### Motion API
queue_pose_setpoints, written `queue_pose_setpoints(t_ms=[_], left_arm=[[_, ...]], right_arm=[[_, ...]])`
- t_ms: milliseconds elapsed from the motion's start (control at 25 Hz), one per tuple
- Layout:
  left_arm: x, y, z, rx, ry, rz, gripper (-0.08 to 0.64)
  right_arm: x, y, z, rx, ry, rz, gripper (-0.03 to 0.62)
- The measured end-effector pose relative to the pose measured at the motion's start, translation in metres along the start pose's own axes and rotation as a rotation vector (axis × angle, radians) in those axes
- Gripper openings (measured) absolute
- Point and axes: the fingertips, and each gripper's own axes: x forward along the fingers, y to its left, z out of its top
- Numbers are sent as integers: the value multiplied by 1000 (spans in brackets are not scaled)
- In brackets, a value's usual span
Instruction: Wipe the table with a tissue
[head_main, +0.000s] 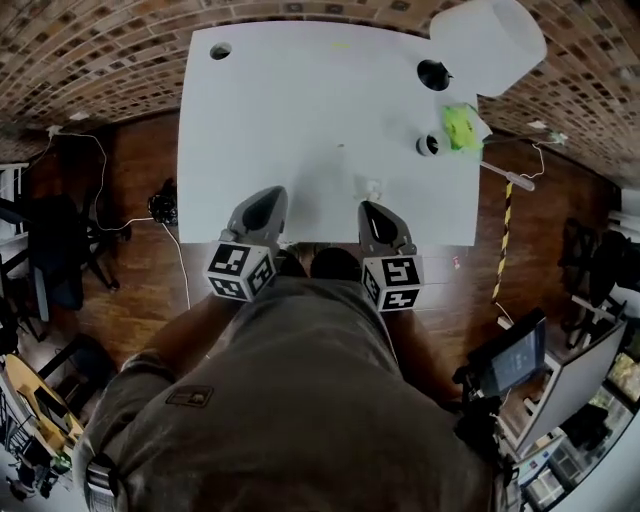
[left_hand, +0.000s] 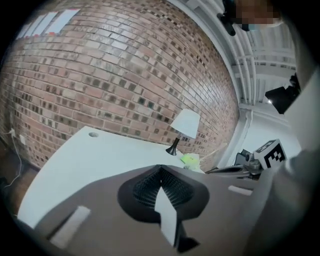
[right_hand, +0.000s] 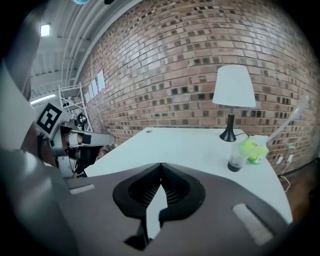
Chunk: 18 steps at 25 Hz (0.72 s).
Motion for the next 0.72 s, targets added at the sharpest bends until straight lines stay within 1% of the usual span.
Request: queue_pose_setpoints(t_ms=[120,280,400,560,720], left_arm=[[14,-3,-2,6,33,-11,2],[29,-1,-6,15,77,-8,2],[38,4,-9,20,107,5,2],[43,11,-16,11,140,28,2],[45,15,-29,4,178,33,2]], right_arm=[[6,-21,-10,0,14,-41,14],[17,-46,-28,-7,70,-86,15],[27,-56,-46,-7,142,-82,68],[43,-61,-70,-28,225,-68,94],[56,-65,-92,-47,307,-63,117]])
